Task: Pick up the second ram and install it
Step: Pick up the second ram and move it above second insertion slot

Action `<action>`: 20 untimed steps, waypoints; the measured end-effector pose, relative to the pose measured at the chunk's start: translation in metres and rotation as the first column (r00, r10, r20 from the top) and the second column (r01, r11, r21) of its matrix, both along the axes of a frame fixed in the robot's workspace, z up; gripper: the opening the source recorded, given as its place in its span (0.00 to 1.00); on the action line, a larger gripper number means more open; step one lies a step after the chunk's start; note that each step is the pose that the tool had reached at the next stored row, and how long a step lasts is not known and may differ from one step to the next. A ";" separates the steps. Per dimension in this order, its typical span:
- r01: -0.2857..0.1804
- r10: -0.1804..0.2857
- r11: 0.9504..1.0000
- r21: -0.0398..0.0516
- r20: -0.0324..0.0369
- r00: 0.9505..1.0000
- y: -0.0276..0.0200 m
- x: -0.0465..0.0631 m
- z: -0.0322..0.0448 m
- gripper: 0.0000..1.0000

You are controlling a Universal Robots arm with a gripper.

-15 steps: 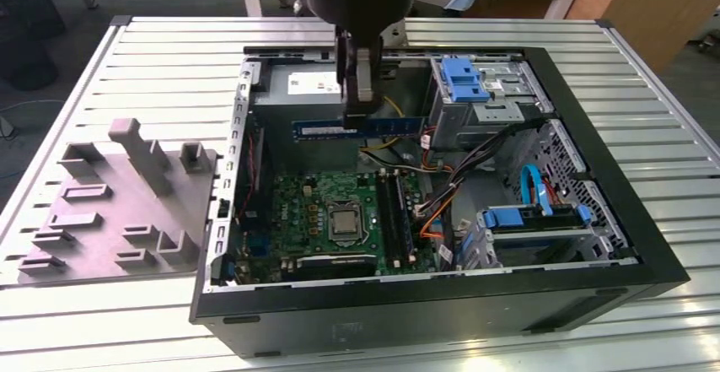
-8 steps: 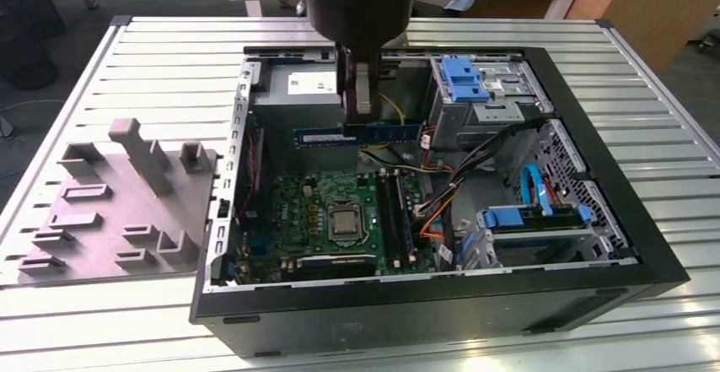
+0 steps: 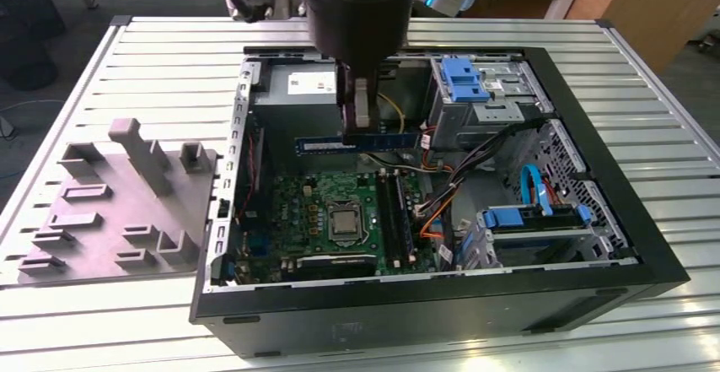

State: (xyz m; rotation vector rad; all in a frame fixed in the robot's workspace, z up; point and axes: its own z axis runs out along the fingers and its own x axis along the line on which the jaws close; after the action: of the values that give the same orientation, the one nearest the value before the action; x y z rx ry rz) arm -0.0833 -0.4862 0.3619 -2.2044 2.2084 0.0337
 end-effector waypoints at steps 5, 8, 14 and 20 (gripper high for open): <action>0.000 0.000 1.000 0.000 0.000 1.000 0.0000 0.000 -0.0085 0.11; 0.000 0.000 1.000 0.000 0.000 1.000 0.0000 0.000 -0.0125 0.11; 0.000 0.000 1.000 0.000 0.000 1.000 0.0000 -0.001 -0.0222 0.11; 0.000 0.000 1.000 0.000 0.000 1.000 0.0000 -0.003 -0.0283 0.11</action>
State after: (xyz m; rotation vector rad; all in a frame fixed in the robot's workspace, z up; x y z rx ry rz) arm -0.0859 -0.4862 0.3336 -2.2044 2.2081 0.0341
